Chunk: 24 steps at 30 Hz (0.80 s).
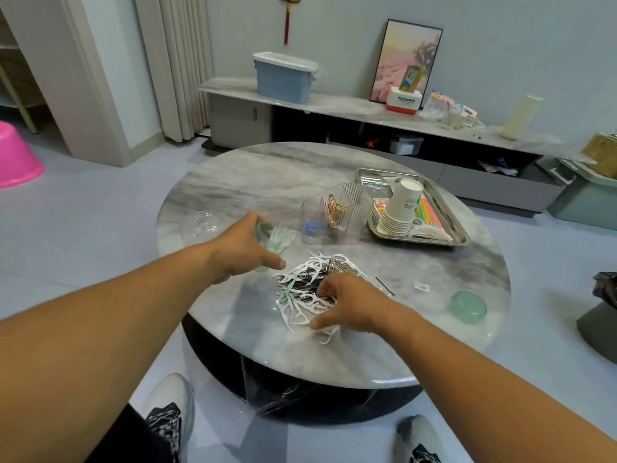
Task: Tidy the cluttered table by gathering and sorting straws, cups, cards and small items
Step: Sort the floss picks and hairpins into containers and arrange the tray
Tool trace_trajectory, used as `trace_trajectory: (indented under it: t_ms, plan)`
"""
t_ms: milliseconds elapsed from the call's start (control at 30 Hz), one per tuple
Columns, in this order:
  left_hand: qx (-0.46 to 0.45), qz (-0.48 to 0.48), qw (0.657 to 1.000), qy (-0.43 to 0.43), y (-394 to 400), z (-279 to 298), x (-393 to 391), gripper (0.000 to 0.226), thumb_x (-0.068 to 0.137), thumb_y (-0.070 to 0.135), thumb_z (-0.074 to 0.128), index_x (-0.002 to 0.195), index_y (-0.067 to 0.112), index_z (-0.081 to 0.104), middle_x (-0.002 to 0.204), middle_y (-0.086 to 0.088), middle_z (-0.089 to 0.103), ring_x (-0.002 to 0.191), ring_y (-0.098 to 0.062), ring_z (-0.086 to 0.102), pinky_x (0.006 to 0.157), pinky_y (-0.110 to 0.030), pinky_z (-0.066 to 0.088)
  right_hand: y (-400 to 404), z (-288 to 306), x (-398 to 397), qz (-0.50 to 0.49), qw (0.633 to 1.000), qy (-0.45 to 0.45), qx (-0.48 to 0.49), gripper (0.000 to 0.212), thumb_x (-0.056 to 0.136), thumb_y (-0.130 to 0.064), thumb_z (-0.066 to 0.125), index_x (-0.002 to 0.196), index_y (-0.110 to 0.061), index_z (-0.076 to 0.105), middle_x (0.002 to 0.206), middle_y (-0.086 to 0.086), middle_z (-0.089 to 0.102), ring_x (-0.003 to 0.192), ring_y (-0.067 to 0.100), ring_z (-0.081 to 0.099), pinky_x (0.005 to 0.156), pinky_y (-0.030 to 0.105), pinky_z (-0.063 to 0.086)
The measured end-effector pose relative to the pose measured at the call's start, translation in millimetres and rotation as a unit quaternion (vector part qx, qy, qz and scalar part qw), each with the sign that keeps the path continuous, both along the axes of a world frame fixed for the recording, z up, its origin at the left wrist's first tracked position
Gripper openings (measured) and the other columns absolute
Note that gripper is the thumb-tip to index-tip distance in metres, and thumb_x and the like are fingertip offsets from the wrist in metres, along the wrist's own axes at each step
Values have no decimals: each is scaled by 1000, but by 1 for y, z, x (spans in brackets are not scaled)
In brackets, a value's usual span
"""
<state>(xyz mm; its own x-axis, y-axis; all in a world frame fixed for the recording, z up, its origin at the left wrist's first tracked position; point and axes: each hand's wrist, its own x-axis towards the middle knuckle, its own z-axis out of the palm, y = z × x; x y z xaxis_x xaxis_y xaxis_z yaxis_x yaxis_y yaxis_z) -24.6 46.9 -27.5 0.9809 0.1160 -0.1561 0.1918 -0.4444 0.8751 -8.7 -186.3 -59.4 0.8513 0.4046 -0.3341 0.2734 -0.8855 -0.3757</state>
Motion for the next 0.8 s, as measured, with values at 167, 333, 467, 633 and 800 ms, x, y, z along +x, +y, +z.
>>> trace_trajectory:
  t_ms: [167, 333, 467, 633, 800]
  plan:
    - [-57, 61, 997, 7, 6, -30, 0, 72, 65, 8, 94, 116, 20, 46, 119, -5, 54, 90, -11, 54, 66, -27, 47, 16, -18, -3, 3, 998, -54, -45, 95, 52, -66, 87, 133, -36, 48, 132, -3, 47, 120, 22, 52, 102, 43, 47]
    - [-73, 70, 994, 30, 2, -56, -1, 83, 62, 12, 97, 125, 22, 44, 121, -7, 57, 102, -20, 60, 85, -39, 56, 18, -22, 8, -31, 998, -52, 4, 56, 66, -51, 87, 112, -34, 61, 106, -11, 60, 99, 16, 60, 85, 34, 51]
    - [-21, 57, 997, 54, -1, -68, -3, 78, 64, 14, 96, 116, 27, 41, 117, -4, 59, 86, -7, 57, 58, -17, 45, 14, -24, 14, -31, 997, -66, 30, 32, 75, -39, 85, 98, -34, 64, 80, -17, 55, 84, 13, 57, 59, 27, 35]
    - [143, 47, 989, 0, -4, -55, -7, 117, 54, 46, 98, 149, 31, 30, 151, -7, 36, 138, -26, 37, 111, -37, 37, 7, -22, 18, -36, 995, -94, 18, 23, 79, -31, 81, 86, -36, 60, 81, -15, 58, 84, 14, 56, 64, 29, 32]
    - [189, 12, 962, -198, -36, -29, -11, 65, 77, 42, 85, 132, 28, 53, 123, 6, 49, 116, -15, 48, 99, -32, 42, -2, -22, 19, -61, 992, -104, 28, 10, 78, -32, 79, 82, -29, 70, 77, -11, 69, 81, 14, 64, 58, 26, 37]
